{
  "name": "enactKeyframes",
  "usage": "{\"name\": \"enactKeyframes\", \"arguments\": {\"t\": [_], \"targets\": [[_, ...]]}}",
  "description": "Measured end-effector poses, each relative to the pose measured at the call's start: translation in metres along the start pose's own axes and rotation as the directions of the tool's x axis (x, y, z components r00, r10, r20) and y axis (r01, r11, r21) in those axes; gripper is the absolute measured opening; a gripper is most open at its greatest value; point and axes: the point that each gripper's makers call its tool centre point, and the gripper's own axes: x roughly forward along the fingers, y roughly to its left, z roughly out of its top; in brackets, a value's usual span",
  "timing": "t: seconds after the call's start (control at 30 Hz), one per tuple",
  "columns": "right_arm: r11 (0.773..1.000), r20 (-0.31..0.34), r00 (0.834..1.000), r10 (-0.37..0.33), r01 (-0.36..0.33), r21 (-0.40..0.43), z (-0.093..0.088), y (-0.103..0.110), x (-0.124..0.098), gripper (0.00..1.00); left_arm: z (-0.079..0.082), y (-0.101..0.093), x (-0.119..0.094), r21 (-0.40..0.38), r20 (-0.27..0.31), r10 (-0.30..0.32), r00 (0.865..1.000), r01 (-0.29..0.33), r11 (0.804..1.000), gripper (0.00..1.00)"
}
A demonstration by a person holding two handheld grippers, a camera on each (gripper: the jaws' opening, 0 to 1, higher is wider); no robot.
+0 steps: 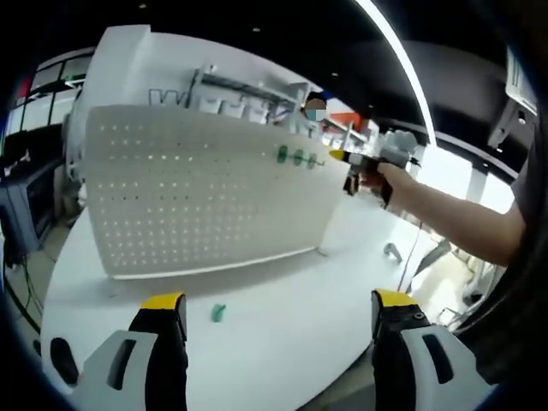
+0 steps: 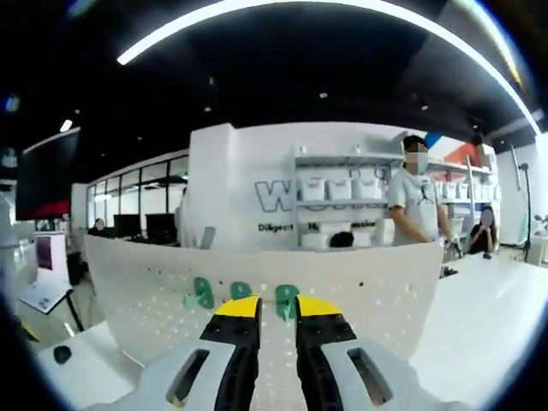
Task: Insert the hook assembly into the mounting plate slot until the hook locks in place.
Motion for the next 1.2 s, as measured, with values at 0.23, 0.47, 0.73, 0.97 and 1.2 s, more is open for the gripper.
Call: {"name": "enactKeyframes", "arguments": {"t": [0.23, 0.47, 0.73, 0.97, 1.2], "targets": [[1.0, -0.054, 0.998, 0.025, -0.026, -0.016, -0.019, 0.003, -0.018, 0.15, -0.002, -0.004, -0.004, 0.003, -0.007, -0.001, 1.0, 0.001, 1.0, 0.91], [0.999, -0.112, 0.993, 0.02, -0.015, 0.047, -0.051, -0.003, -0.042, 0.17, -0.005, -0.004, -0.008, 0.007, -0.015, 0.004, 1.0, -0.003, 1.0, 0.91], [0.998, -0.209, 0.975, 0.068, -0.065, 0.023, -0.097, 0.021, -0.07, 0.18, -0.007, -0.002, -0.012, 0.011, -0.02, 0.012, 1.0, -0.012, 1.0, 0.91], [0.978, -0.29, 0.934, 0.209, -0.198, 0.068, -0.133, 0.071, -0.098, 0.24, -0.009, -0.002, -0.015, 0.001, -0.019, 0.02, 1.0, -0.02, 1.0, 0.91], [0.969, -0.319, 0.916, 0.245, -0.226, 0.096, -0.149, 0.094, -0.121, 0.24, -0.011, -0.003, -0.016, 0.005, -0.025, 0.019, 1.0, -0.019, 1.0, 0.91]]}}
